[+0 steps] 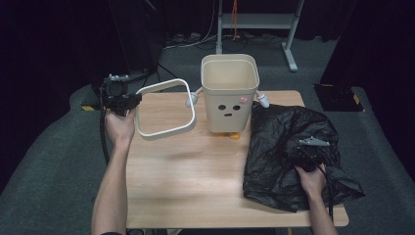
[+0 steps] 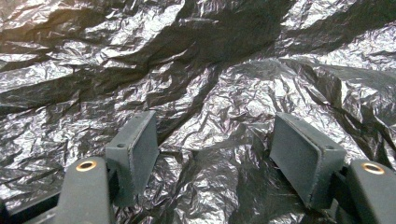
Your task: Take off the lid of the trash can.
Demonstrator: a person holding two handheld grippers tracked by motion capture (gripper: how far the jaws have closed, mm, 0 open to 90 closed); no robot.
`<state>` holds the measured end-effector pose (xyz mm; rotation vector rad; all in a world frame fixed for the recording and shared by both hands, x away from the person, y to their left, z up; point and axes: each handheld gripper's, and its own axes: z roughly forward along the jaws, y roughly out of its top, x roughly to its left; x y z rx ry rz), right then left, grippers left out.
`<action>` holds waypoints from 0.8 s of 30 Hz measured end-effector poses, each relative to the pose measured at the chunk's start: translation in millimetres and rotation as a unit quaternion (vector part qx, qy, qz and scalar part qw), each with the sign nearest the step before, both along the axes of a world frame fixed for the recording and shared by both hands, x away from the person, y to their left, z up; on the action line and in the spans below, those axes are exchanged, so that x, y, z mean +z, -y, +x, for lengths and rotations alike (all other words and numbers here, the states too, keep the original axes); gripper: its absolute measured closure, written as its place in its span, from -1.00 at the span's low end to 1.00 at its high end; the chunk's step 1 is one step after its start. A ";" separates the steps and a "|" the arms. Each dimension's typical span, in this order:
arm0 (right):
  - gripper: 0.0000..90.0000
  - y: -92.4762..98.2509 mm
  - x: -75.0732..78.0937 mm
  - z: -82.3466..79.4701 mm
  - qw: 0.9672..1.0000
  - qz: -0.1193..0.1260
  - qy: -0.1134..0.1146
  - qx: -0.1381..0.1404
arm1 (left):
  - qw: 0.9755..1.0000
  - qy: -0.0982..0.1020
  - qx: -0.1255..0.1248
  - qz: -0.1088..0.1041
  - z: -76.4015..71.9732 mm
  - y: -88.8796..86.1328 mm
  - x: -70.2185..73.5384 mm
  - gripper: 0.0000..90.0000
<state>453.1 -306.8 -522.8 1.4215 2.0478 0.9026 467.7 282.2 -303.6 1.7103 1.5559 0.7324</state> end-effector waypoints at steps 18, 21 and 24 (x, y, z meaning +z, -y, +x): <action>-0.30 0.0 0.0 0.0 1.000 0.000 0.000 0.000 | 1.000 -0.009 0.020 -0.001 -3.2 -10.9 -24.6 0.78; -0.30 0.0 0.0 0.0 1.000 0.000 0.000 0.000 | 1.000 -0.011 0.022 -0.003 -4.1 -13.1 -28.8 0.78; -0.30 0.0 0.0 0.0 1.000 0.000 0.000 0.000 | 1.000 -0.013 0.024 -0.002 -4.4 -14.4 -32.3 0.78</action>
